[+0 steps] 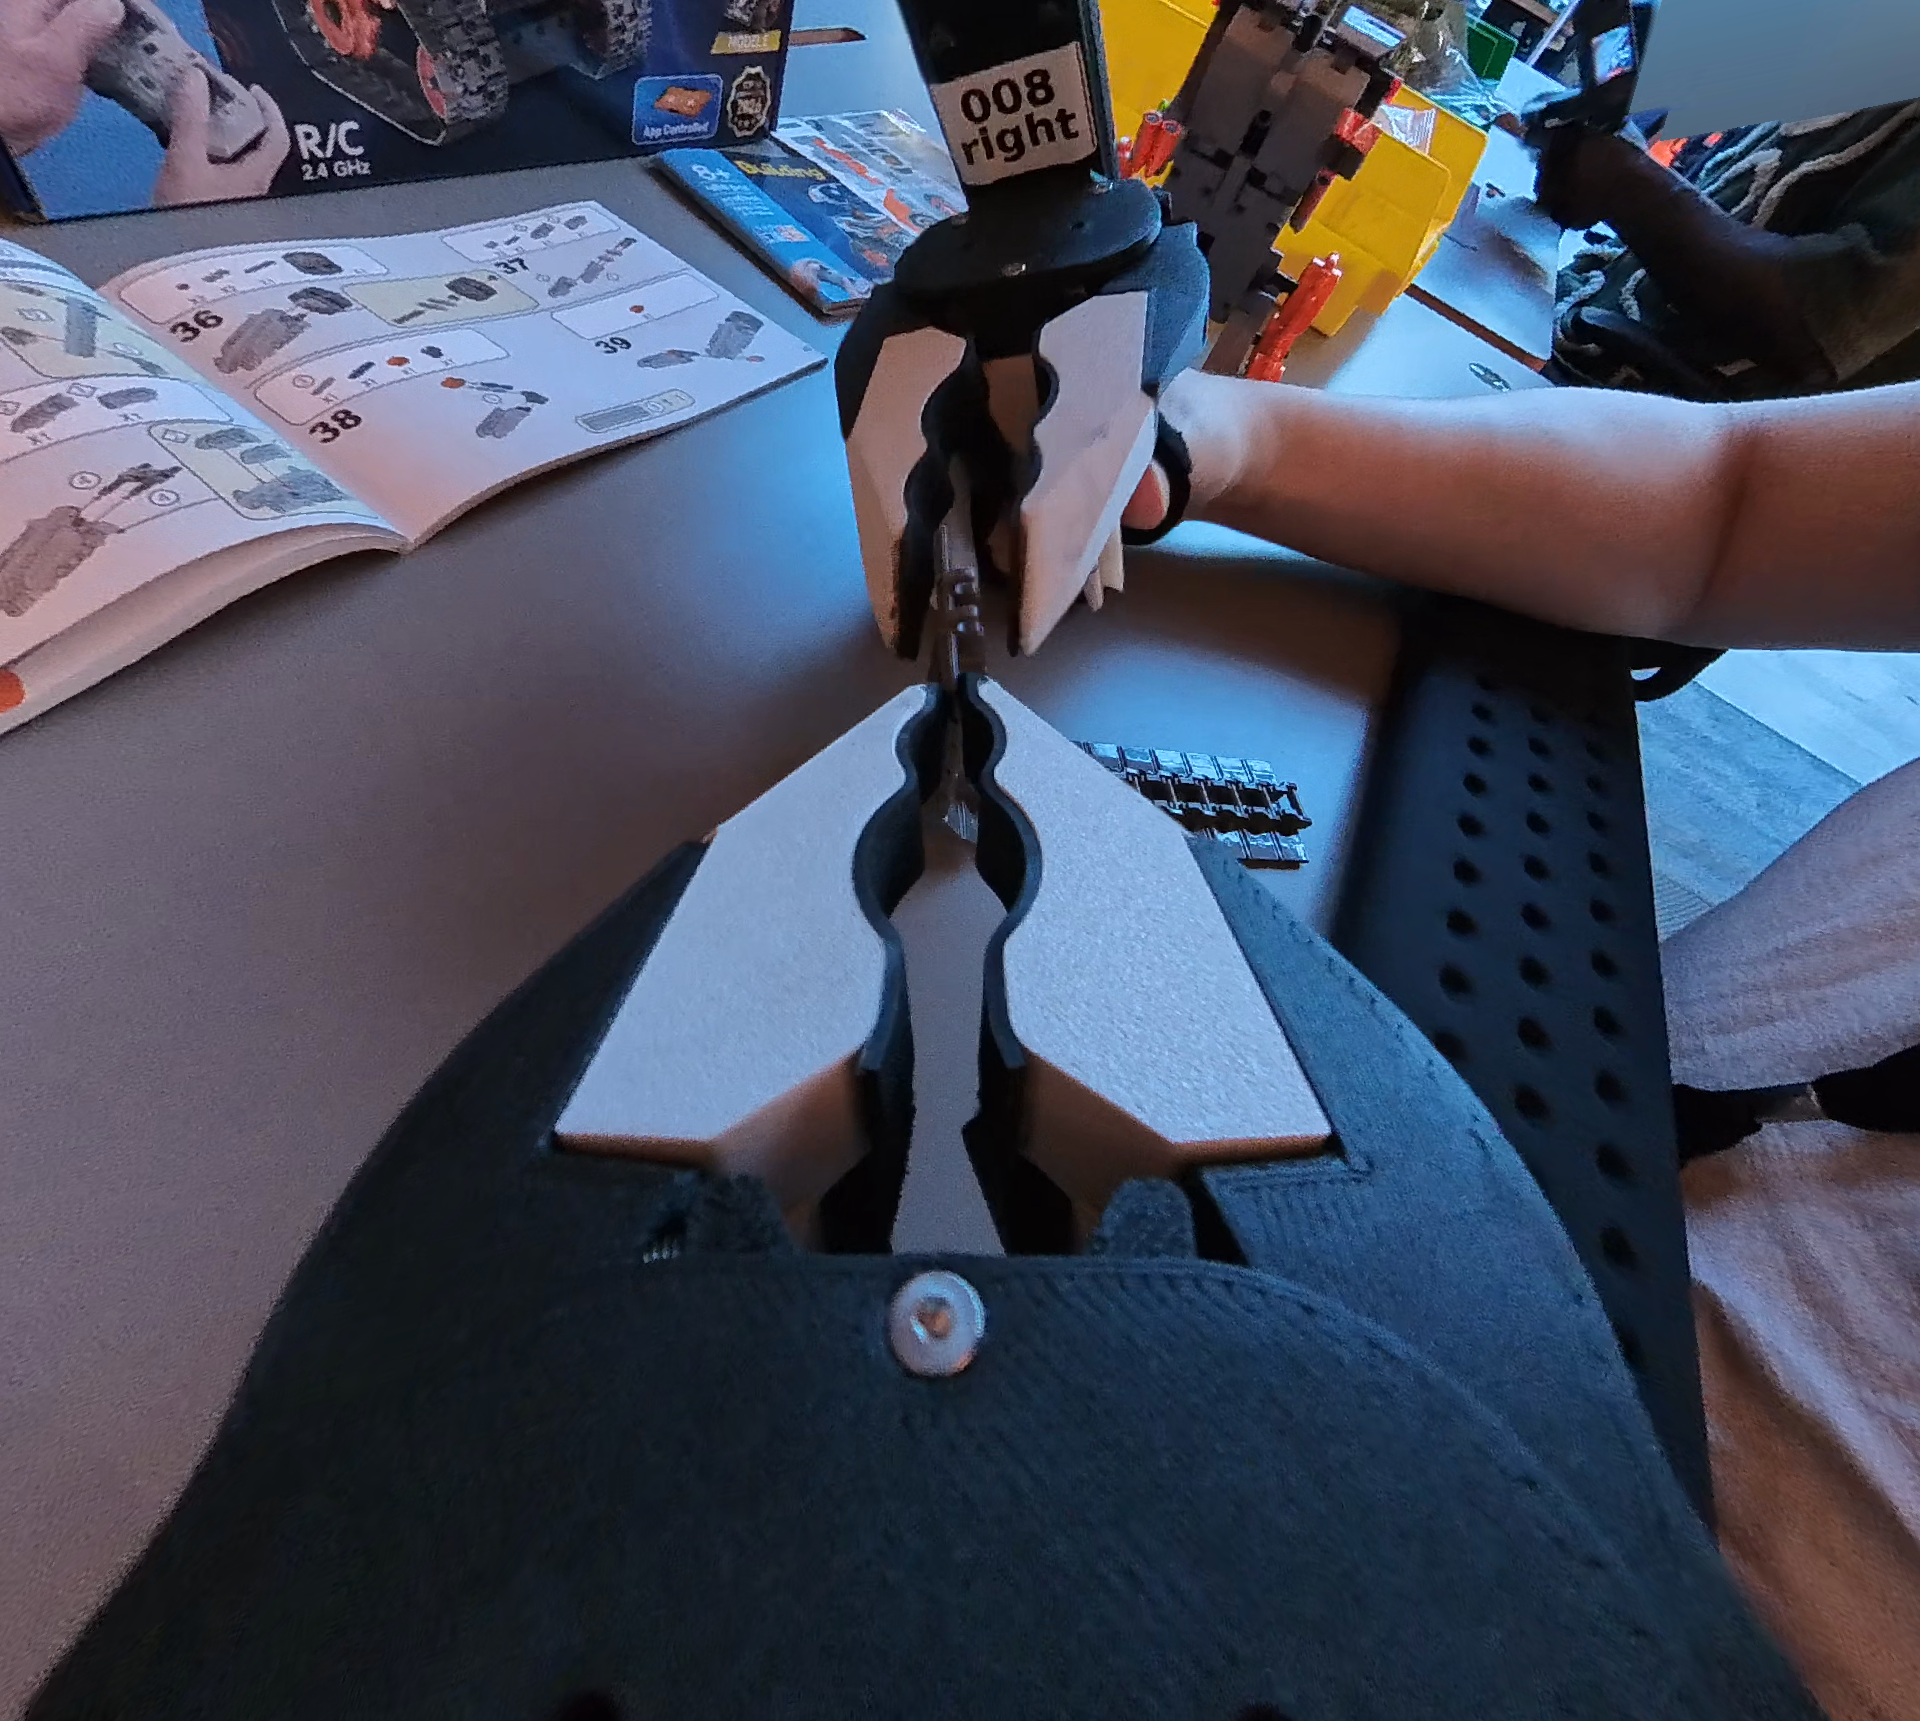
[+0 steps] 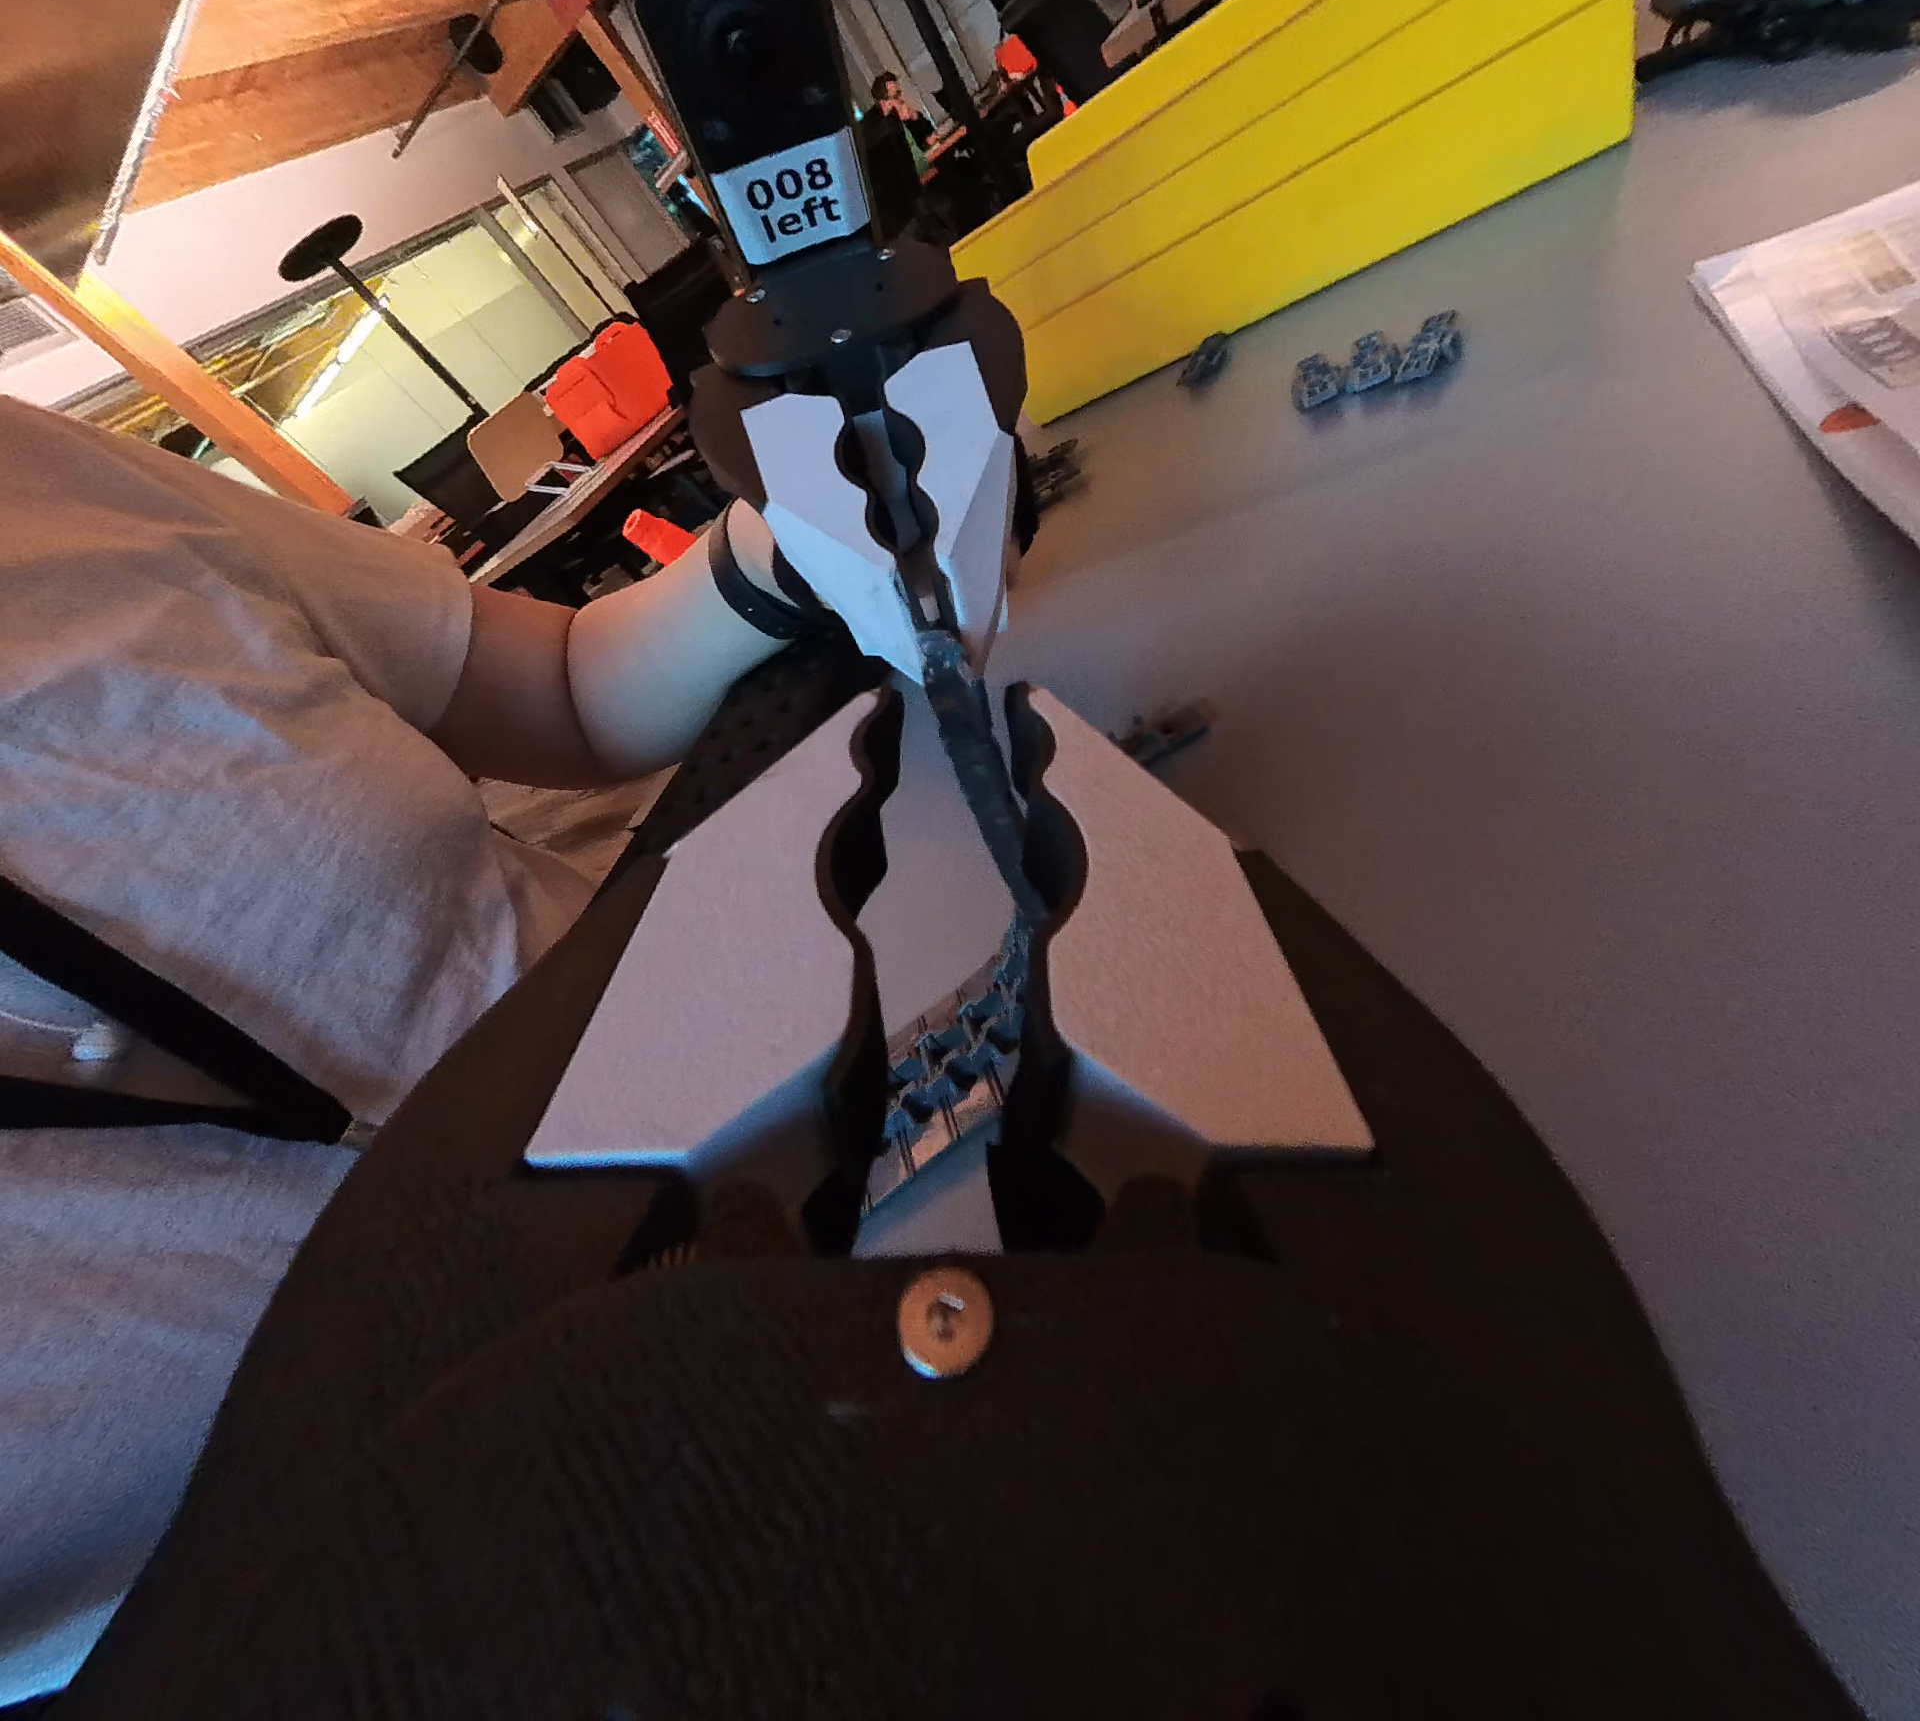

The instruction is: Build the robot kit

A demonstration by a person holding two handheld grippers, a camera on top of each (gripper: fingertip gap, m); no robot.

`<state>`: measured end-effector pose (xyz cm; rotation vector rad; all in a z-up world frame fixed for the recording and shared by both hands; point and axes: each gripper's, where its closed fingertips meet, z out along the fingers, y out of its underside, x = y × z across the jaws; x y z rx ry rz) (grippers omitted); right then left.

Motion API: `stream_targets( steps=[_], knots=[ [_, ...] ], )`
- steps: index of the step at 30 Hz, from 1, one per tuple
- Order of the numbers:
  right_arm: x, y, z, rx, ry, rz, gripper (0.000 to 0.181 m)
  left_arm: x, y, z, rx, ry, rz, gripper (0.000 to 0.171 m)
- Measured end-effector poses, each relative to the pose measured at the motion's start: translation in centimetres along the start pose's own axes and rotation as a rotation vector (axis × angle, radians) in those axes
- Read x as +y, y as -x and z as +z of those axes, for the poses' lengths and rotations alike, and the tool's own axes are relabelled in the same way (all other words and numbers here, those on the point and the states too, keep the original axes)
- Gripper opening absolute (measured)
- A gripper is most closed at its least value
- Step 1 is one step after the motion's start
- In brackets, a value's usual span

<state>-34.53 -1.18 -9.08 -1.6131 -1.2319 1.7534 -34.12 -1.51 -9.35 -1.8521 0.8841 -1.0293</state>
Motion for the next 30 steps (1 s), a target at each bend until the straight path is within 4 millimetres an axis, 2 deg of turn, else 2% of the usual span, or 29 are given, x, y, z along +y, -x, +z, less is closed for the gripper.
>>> stream_targets(
  steps=[15,17,19,21,24,30],
  knots=[
    [0.7,-0.4,0.6,0.006,0.045,0.088,0.006,0.5,0.5,-0.3,0.002,0.030,-0.018,0.002],
    [1.2,-0.6,0.7,0.009,0.079,0.116,0.006,0.7,1.4,-1.3,-0.040,0.052,-0.015,0.031],
    [1.3,-0.7,0.6,0.008,0.080,0.134,0.005,0.8,2.5,-2.7,-0.103,0.049,0.011,0.039],
    [1.3,-0.9,0.4,0.007,0.078,0.163,0.005,1.4,3.4,-3.5,-0.168,0.072,0.043,0.038],
    [1.3,-1.0,0.2,-0.013,0.077,0.220,0.005,2.9,4.0,-3.6,-0.214,0.142,0.099,0.031],
    [1.3,-1.2,0.1,-0.023,0.074,0.259,0.005,4.5,3.5,-2.4,-0.205,0.244,0.185,0.017]
  ],
)
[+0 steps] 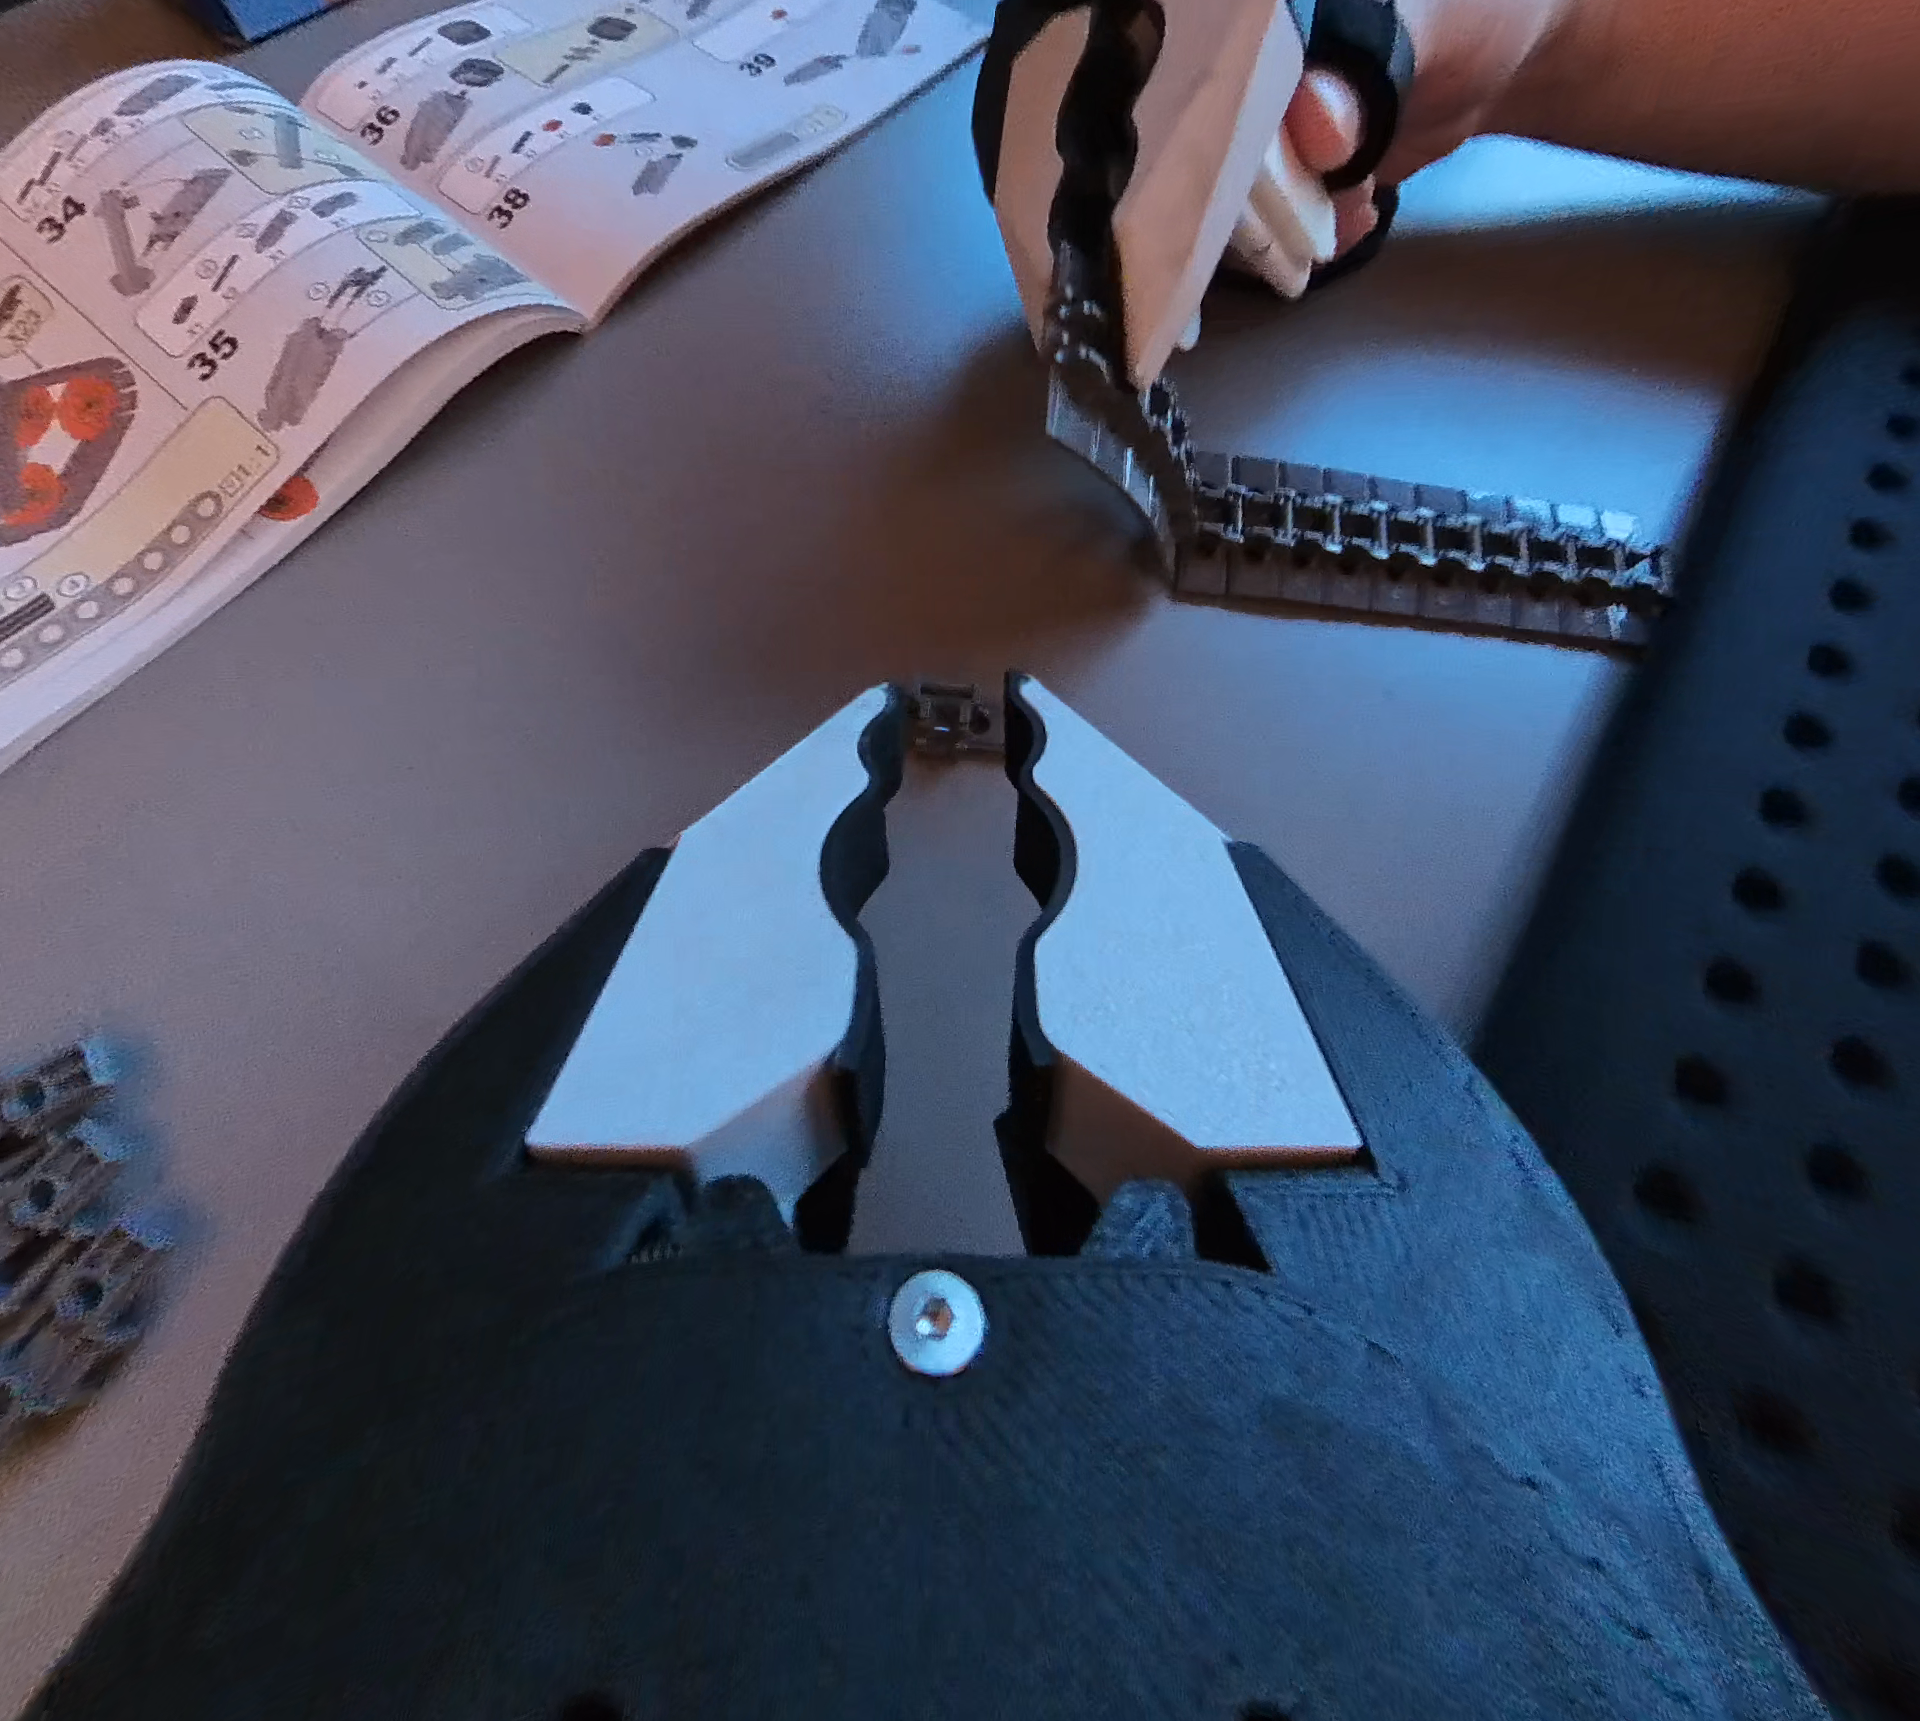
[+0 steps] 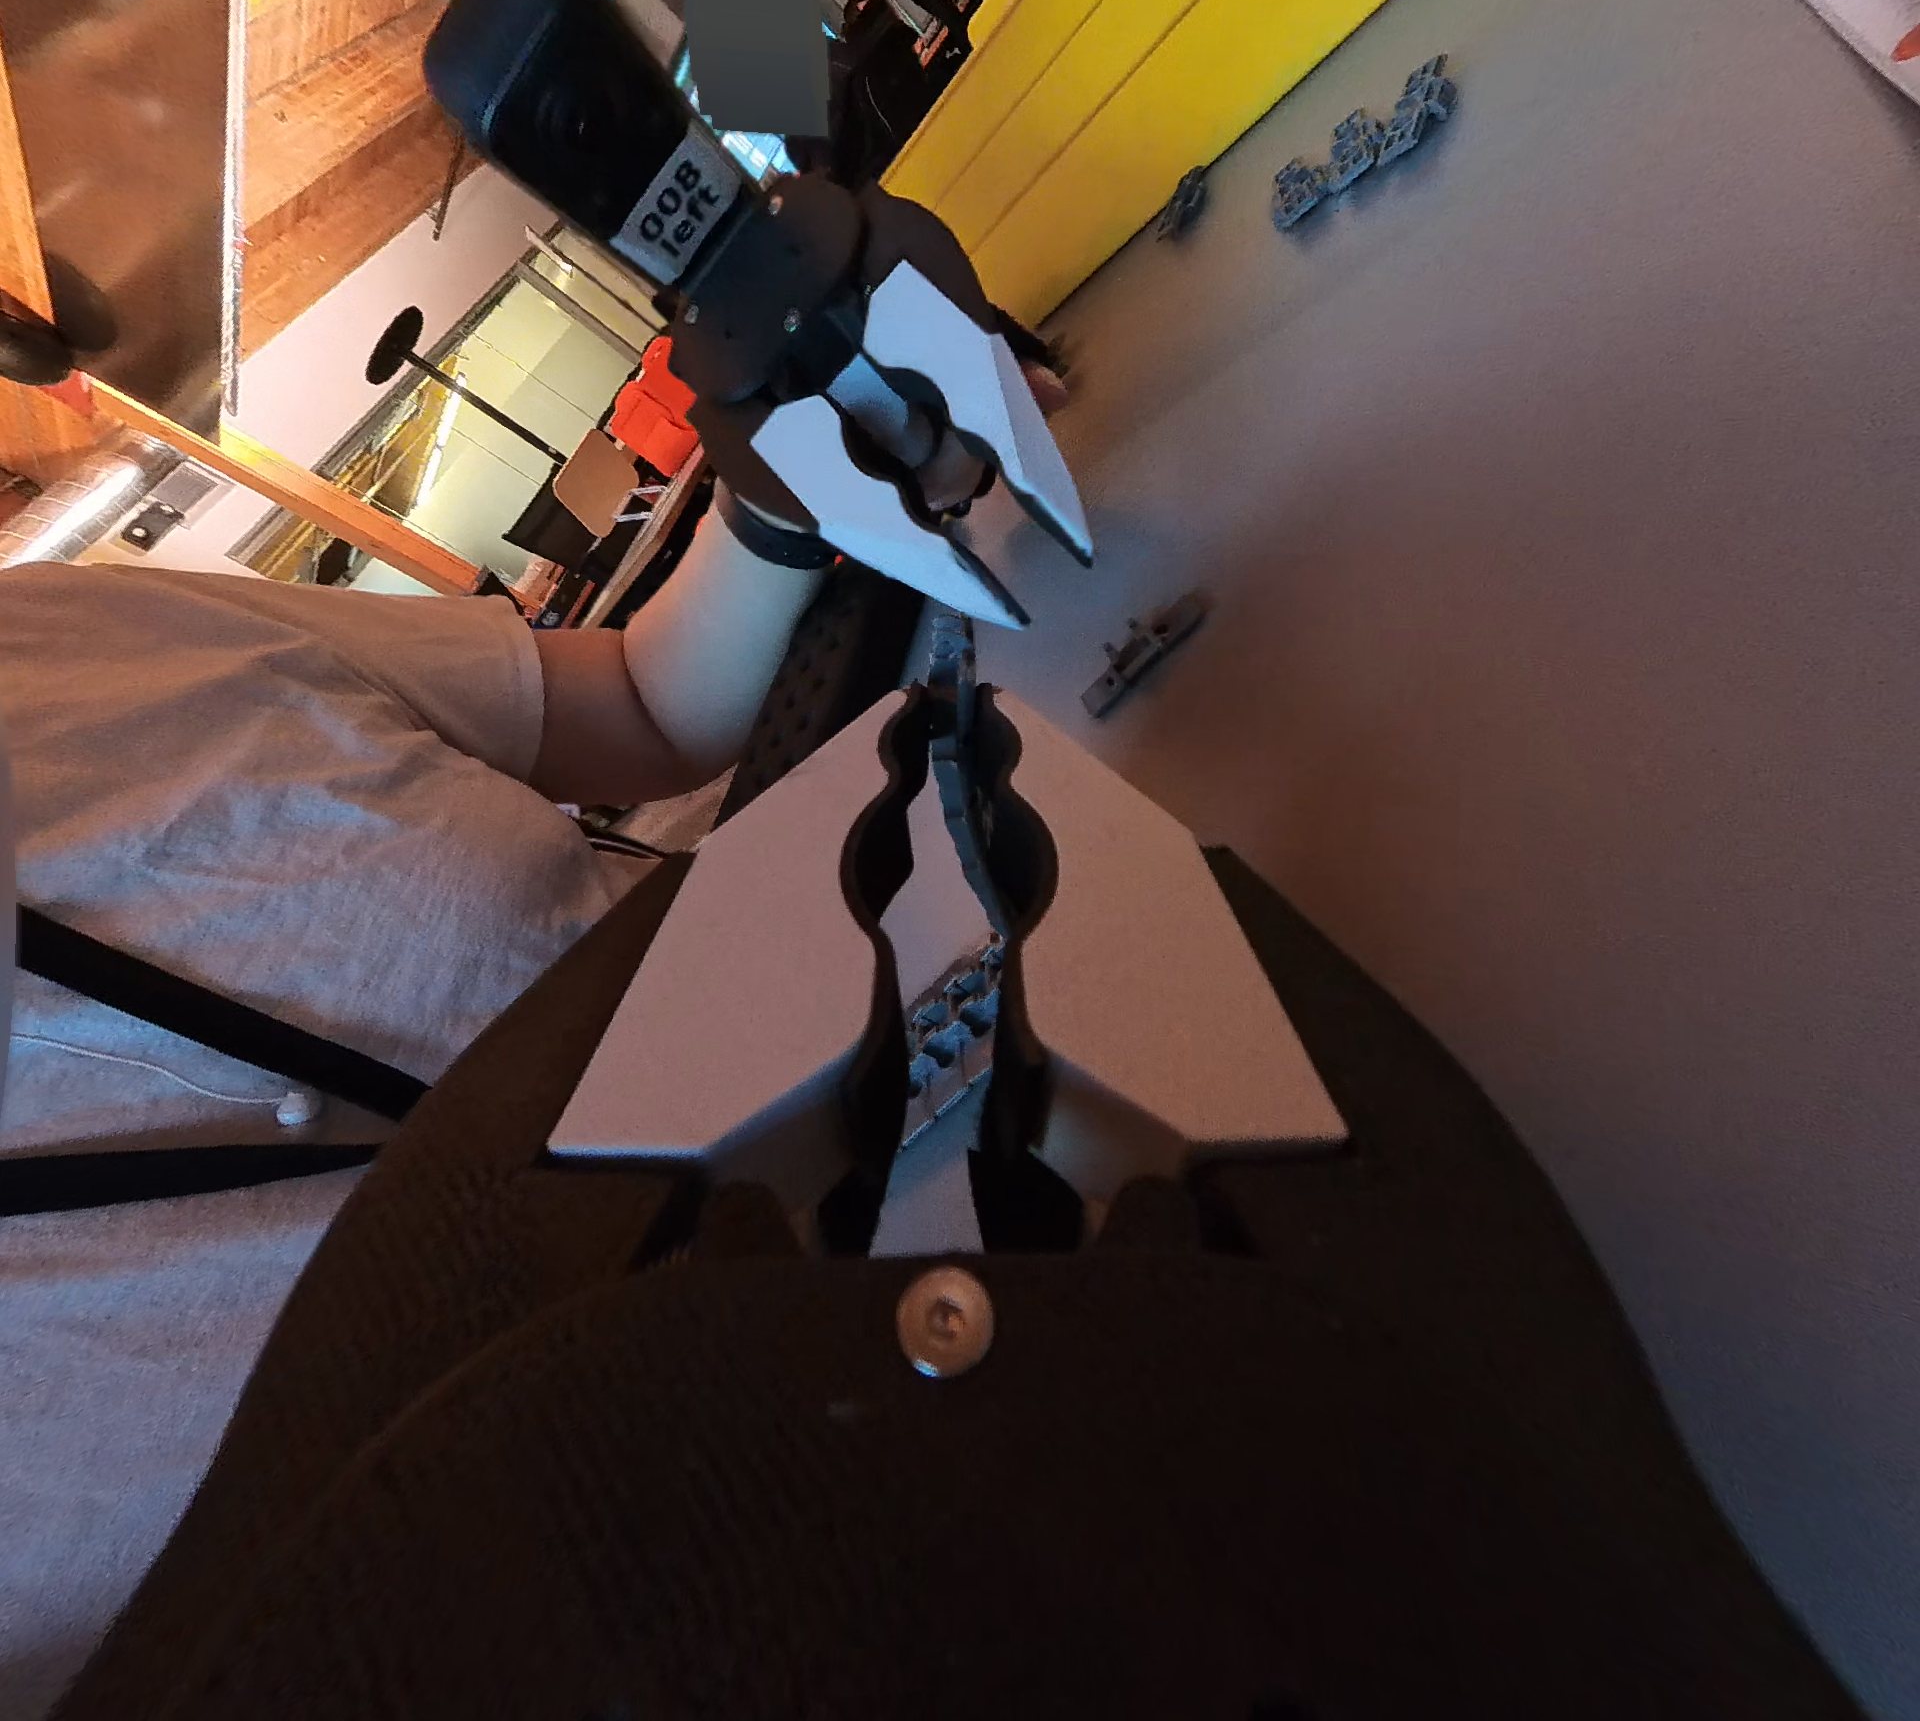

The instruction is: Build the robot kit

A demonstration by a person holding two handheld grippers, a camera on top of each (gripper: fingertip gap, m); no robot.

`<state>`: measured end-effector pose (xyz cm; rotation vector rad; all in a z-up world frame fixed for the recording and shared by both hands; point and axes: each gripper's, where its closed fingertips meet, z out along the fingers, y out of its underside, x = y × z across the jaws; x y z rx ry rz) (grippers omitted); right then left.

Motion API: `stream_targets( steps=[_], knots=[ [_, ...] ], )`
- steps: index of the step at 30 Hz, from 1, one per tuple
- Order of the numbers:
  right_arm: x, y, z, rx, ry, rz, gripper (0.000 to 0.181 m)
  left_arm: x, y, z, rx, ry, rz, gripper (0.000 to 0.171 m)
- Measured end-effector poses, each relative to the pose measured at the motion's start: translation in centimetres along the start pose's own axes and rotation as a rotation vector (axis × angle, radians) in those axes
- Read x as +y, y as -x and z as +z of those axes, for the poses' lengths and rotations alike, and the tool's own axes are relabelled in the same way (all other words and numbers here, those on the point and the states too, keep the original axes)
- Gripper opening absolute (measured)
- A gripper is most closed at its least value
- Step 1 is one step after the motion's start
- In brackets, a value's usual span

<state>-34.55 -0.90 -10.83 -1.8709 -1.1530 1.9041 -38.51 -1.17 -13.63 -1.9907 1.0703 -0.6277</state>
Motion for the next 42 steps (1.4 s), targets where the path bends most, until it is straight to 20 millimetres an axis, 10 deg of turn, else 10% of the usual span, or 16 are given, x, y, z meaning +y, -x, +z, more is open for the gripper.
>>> stream_targets(
  steps=[42],
  knots=[
    [0.1,0.1,-0.3,-0.050,0.000,0.074,0.005,1.3,-0.1,2.6,0.070,0.286,0.193,0.022]
  ],
)
